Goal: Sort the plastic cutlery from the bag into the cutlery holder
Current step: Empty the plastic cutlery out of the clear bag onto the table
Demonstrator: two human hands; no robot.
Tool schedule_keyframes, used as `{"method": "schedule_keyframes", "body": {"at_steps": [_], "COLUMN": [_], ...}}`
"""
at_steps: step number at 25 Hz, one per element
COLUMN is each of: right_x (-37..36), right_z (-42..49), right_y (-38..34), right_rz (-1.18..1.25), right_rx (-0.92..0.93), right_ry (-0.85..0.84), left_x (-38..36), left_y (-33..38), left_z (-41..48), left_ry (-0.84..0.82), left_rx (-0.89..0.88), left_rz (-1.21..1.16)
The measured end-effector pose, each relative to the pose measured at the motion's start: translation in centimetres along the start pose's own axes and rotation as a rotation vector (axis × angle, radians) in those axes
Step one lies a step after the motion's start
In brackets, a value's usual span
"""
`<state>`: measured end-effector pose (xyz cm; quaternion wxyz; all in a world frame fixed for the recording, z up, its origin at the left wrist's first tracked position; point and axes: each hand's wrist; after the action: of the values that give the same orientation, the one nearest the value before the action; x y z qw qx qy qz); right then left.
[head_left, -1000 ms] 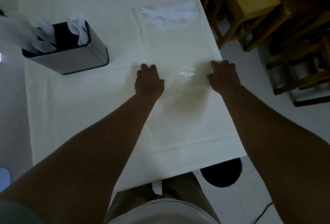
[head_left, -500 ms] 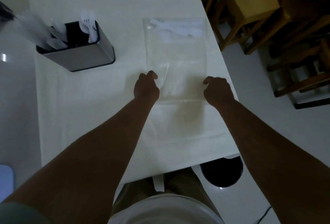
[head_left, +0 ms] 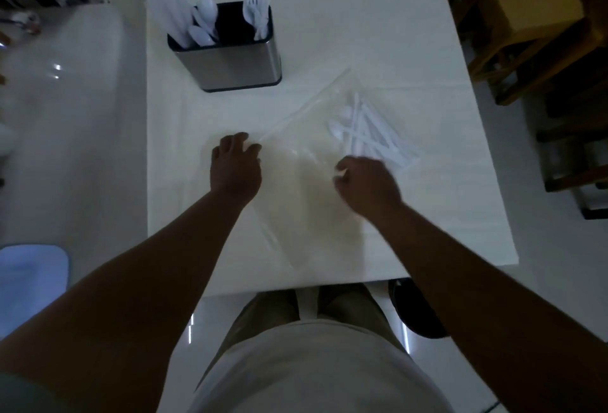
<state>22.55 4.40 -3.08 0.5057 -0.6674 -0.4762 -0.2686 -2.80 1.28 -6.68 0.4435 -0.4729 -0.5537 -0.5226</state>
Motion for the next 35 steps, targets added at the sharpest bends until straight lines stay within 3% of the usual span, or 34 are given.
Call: {"method": "schedule_keyframes", "body": {"at_steps": [2,6,10,15,20,28,35], "right_x": [2.1,4.0,4.8,7.0,11.2,15.6,20.1], "right_z": [4.4,9.2,9.5,8.7,8.1,5.7,2.4], "right_y": [1.8,4.0,4.0,6.3,8.2,2.2,-1.8], "right_rz": [-0.169,-0.366,-0.177,-0.038,0.038,0.089,0.041], "right_rx": [-0.093,-0.189,-0.111,-0.219,-0.284,0.064,0.186], "right_ry": [0.221,0.087,0.083,0.035,0.205,0.245,0.384], "left_x": [-0.7,-3.2,-4.3,-3.9,-3.7,-3.6,-3.6], "left_y": [0.8,2.6,3.0,3.3,4.9,5.2,4.6], "left_z": [-1.4,-4.9,-5.4,-3.4,-1.7,-1.7,-2.0], "left_ry": [-0.034,-0.135,-0.149,-0.187,-0.163,-0.194,-0.163], "left_rx": [-0.067,-0.081,-0.081,-0.142,-0.22,-0.169,-0.13], "left_rz": [-0.006,-0.009,-0.05,-0.104,-0.089,0.006,0.0]}}
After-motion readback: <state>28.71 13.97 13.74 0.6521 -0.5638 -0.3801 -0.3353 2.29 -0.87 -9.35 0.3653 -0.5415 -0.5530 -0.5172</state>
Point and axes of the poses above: each hand's wrist, its own z-axis towards the middle knuckle, its own x-axis out of the back of the hand, y = z × x, and after that the axes turned 11 degrees about -x, right-handed
